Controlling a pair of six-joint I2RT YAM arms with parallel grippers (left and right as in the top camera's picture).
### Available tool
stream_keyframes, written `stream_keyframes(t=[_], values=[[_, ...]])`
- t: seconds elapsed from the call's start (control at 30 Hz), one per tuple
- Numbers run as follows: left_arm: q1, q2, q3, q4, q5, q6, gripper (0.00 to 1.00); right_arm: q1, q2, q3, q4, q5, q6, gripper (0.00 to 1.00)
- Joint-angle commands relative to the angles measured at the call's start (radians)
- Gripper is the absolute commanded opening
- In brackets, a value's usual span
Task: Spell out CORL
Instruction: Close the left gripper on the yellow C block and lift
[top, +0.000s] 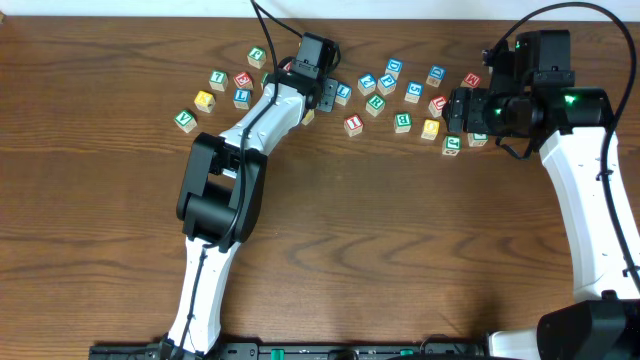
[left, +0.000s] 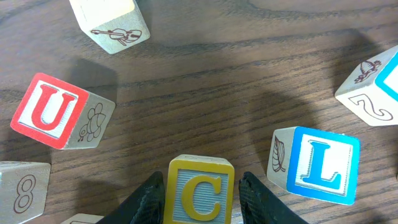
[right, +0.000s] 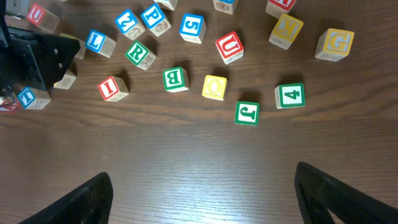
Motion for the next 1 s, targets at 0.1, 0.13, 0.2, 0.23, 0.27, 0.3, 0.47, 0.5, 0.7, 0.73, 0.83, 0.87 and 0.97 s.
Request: stream_keyframes(t=[0.1,0.13,0.2,0.23,0.27,0.3,0.47,0.5,0.7,0.73,0.83,0.87,0.97], values=[[0.006,0.026,-0.009,0.01,-0.013,-0.01,0.39,-0.004,-0.006,-0.008,-0.001,0.005,0.01,0.89],[0.006,0.026,-0.01,0.011,-0.013,-0.01,0.39,-0.004,-0.006,-0.008,-0.001,0.005,0.01,0.89],[0.006,0.026,-0.011,0.018,-0.013,-0.01,0.39,-0.004,-0.006,-0.008,-0.001,0.005,0.01,0.89],[0.006,0.026,-0.011,0.021,-0.013,-0.01,0.39,-0.004,-0.006,-0.008,-0.001,0.005,0.01,0.89],[0.006,0.026,-0.011,0.024,-0.013,-0.01,0.39,-0.004,-0.006,-0.008,-0.001,0.005,0.01,0.9],[0.006,0.026,-0.011,0.024,-0.013,-0.01,0.39,-0.004,-0.006,-0.008,-0.001,0.005,0.01,0.89],[0.004,0.037,-0.012,0.024,-0.013,-0.01,0.39,-0.004,-0.006,-0.008,0.0,0.005,0.01,0.9],[0.004,0.042,-0.012,0.023,-0.013,-0.01,0.39,-0.004,-0.006,-0.008,0.0,0.005,0.01,0.9],[0.004,0.057,-0.012,0.029,-0.013,-0.01,0.39,-0.004,-0.006,-0.008,0.003,0.005,0.01,0.9],[0.004,0.055,-0.012,0.034,-0.013,-0.01,0.39,-0.004,-0.006,-0.008,0.003,0.005,0.01,0.9],[0.004,0.055,-0.012,0.053,-0.013,-0.01,0.35,-0.004,-0.006,-0.008,0.007,0.005,0.01,0.9],[0.004,0.054,-0.012,0.058,-0.013,-0.01,0.34,-0.004,-0.006,-0.008,0.007,0.005,0.01,0.9],[0.004,0.044,-0.012,0.06,-0.013,-0.01,0.31,-0.004,-0.006,-0.008,0.007,0.005,0.01,0.9]])
